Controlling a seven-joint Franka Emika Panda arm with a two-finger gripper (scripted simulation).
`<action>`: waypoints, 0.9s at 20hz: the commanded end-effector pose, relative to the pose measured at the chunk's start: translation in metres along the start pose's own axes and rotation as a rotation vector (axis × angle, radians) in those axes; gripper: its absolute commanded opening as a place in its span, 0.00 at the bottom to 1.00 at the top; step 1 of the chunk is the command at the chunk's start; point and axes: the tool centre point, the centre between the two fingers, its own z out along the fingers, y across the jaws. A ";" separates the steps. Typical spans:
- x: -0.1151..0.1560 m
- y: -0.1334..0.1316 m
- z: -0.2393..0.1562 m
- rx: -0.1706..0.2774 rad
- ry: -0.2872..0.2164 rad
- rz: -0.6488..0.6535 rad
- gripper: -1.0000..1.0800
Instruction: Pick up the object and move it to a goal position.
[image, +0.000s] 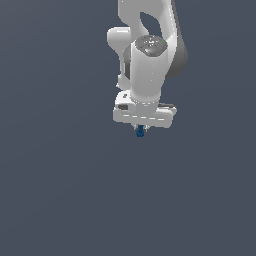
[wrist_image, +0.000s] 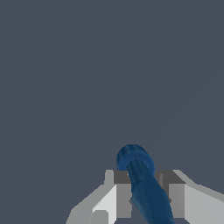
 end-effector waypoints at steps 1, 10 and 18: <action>-0.011 -0.006 -0.029 0.000 0.000 0.000 0.00; -0.048 -0.027 -0.135 -0.001 0.001 0.000 0.00; -0.077 -0.045 -0.221 -0.001 0.001 0.000 0.00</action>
